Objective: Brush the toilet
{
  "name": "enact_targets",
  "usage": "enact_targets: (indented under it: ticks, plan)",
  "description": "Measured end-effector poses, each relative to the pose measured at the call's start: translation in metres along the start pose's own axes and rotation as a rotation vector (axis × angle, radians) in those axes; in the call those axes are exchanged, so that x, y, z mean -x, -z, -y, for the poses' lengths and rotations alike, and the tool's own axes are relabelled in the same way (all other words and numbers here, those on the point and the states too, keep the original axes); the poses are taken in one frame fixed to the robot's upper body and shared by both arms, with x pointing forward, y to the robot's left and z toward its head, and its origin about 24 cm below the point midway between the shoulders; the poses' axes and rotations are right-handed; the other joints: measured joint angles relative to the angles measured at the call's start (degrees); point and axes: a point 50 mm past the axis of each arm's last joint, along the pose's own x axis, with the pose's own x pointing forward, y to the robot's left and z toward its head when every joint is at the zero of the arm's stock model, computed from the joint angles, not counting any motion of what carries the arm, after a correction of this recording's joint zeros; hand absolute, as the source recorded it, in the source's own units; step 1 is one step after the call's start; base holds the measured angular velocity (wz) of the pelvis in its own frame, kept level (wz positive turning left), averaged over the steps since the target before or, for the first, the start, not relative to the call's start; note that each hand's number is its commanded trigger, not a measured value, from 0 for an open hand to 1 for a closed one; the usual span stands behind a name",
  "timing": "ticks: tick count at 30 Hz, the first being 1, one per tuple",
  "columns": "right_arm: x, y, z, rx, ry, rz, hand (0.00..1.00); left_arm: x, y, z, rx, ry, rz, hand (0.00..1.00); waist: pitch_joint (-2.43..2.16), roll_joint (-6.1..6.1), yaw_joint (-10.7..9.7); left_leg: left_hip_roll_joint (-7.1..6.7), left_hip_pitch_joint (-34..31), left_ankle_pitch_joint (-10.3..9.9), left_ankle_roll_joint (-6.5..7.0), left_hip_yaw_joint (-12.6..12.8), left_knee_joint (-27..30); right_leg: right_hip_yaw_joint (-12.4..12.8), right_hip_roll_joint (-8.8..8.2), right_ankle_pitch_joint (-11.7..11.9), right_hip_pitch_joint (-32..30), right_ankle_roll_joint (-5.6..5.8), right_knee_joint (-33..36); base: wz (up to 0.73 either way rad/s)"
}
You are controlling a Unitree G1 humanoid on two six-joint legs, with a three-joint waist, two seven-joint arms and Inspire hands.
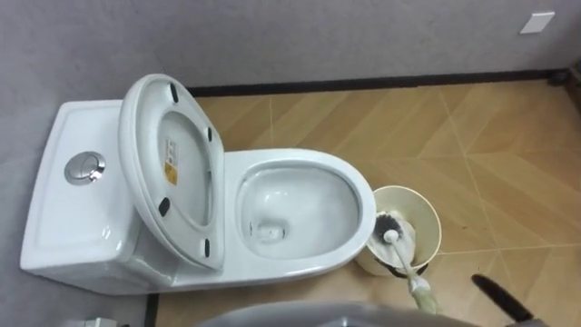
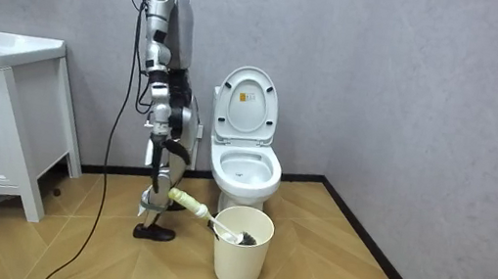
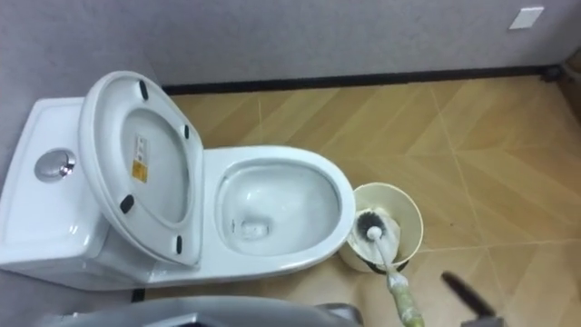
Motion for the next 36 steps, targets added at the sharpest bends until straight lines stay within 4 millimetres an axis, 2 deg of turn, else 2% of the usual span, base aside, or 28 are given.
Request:
enact_targets:
  ticks: [2, 4, 5, 10, 14, 18, 23, 26, 28, 30, 32, 33, 36]
  plan:
    - [0.007, -0.023, -0.024, 0.087, -0.054, 0.133, 0.0, 0.0, -0.006, -0.003, -0.027, -0.013, 0.028, 0.0, 0.01, -0.07, 0.04, 0.01, -0.46, 0.0, 0.0, -0.09, 0.03, -0.02, 0.07, 0.16, -0.33, -0.04, 0.08, 0.04]
    - [0.013, -0.033, -0.039, 0.14, -0.082, 0.198, 0.0, -0.001, -0.01, -0.003, -0.045, -0.014, 0.049, 0.0, 0.02, -0.12, 0.23, 0.06, -0.54, 0.0, 0.0, -0.13, 0.02, -0.26, 0.11, 0.29, -0.34, -0.09, 0.1, 0.02]
    - [0.016, -0.038, -0.048, 0.193, -0.093, 0.238, 0.0, -0.001, -0.013, -0.003, -0.049, -0.011, 0.06, 0.0, 0.06, -0.07, 1.02, 0.13, -0.53, 0.0, 0.0, 0.05, -0.03, 0.01, 0.15, 0.31, -0.5, -0.12, 0.15, -0.07]
    - [0.027, -0.045, -0.071, 0.361, -0.14, 0.369, 0.0, -0.001, -0.021, 0.001, -0.058, 0.004, 0.098, 0.0, 0.02, 0.02, 1.95, 0.25, -0.65, 0.0, -0.01, 0.28, -0.4, 0.05, 0.21, 0.41, -0.89, -0.17, 0.13, -0.02]
    - [0.028, -0.039, -0.074, 0.462, -0.163, 0.404, 0.0, 0.0, -0.021, 0.001, -0.06, 0.007, 0.114, 0.0, 0.07, -0.11, 3.18, 0.27, -0.45, 0.0, 0.0, 0.26, -0.74, -0.01, 0.23, 0.56, -0.87, -0.15, 0.13, 0.0]
    - [0.03, -0.032, -0.079, 0.548, -0.199, 0.418, 0.0, 0.0, -0.017, -0.001, -0.063, 0.004, 0.113, 0.0, 0.1, -0.21, 3.35, 0.28, -0.58, 0.01, 0.01, 0.08, -0.64, -0.32, 0.21, 0.67, -0.87, -0.11, 0.14, 0.02]
    - [0.032, -0.021, -0.085, 0.664, -0.248, 0.439, 0.0, 0.0, -0.029, 0.0, -0.082, 0.011, 0.157, 0.0, -0.07, -0.02, 3.59, 0.38, -5.3, 0.11, 0.19, -1.57, 2.12, -2.09, 0.27, 0.92, -3.99, -0.24, 1.2, 0.19]
    - [0.026, -0.007, -0.081, 0.78, -0.244, 0.416, 0.0, -0.001, -0.052, 0.003, -0.115, 0.022, 0.227, 0.0, -0.01, -0.03, 4.73, 0.44, -9.94, 0.35, 0.52, -3.14, 4.49, -3.22, 0.38, 1.03, -7.14, -0.35, 2.61, 0.25]
    - [0.022, 0.0, -0.079, 0.819, -0.226, 0.383, 0.0, -0.001, -0.059, 0.006, -0.127, 0.031, 0.243, 0.0, 0.17, 0.12, 5.36, 0.44, -12.01, 0.47, 0.68, -3.65, 5.53, -3.31, 0.41, 1.04, -8.93, -0.35, 3.43, 0.14]
    - [0.019, 0.002, -0.076, 0.816, -0.207, 0.355, 0.0, -0.001, -0.066, 0.007, -0.115, 0.037, 0.266, 0.0, 0.16, 0.59, 6.25, 0.62, -14.73, 0.44, 0.75, -4.15, 6.63, -3.83, 0.5, 1.05, -11.32, -0.34, 4.68, 0.12]
    - [0.019, 0.0, -0.082, 0.814, -0.193, 0.35, 0.0, 0.0, -0.08, 0.009, -0.107, 0.045, 0.3, 0.0, 0.75, 1.54, 5.94, 0.82, -18.97, 0.65, 1.01, -5.12, 8.62, -5.07, 0.67, 1.39, -14.81, -0.55, 6.03, 0.2]
    - [0.018, 0.001, -0.082, 0.815, -0.185, 0.346, 0.0, 0.001, -0.084, 0.01, -0.108, 0.049, 0.312, 0.0, 0.88, 1.79, 5.96, 0.83, -19.98, 0.76, 1.06, -5.41, 8.98, -5.3, 0.73, 1.52, -15.57, -0.58, 6.16, 0.21]
    - [0.017, 0.002, -0.084, 0.824, -0.17, 0.328, 0.0, 0.003, -0.099, 0.011, -0.116, 0.051, 0.369, 0.0, 0.94, 2.55, 6.44, 1.15, -24.77, 1.72, 1.32, -5.92, 10.02, -6.02, 0.57, 1.65, -20.51, -0.65, 8.21, 0.09]
